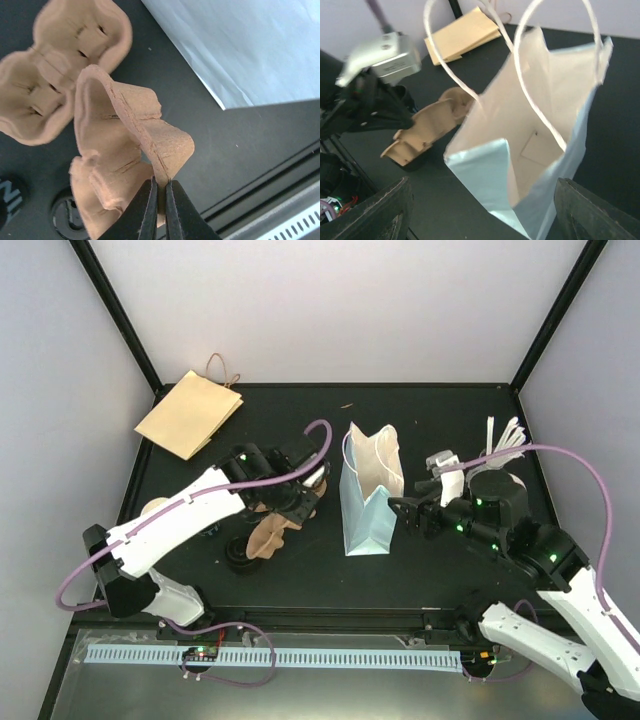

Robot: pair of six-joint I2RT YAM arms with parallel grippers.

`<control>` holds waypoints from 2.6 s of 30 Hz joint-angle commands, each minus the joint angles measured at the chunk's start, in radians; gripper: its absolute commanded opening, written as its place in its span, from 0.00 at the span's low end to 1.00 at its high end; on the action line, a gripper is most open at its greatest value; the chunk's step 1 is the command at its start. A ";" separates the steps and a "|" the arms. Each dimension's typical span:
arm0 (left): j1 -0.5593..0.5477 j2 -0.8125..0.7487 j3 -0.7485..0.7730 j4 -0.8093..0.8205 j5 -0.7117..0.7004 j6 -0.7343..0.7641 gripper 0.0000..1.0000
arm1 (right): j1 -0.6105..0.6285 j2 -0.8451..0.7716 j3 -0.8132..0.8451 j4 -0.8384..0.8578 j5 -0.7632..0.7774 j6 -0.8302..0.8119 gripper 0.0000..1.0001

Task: Pack the takeout coffee

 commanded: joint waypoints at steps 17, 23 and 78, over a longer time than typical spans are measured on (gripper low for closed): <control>-0.275 0.024 -0.210 0.318 0.069 -0.294 0.54 | 0.006 -0.266 -0.486 0.162 0.101 0.375 0.79; -0.272 -0.081 -0.220 0.353 0.080 -0.287 0.68 | 0.006 -0.266 -0.565 0.221 0.068 0.410 0.79; 0.195 -0.452 -0.703 0.545 0.226 -0.192 0.82 | 0.254 0.183 -0.467 0.324 0.362 0.479 0.82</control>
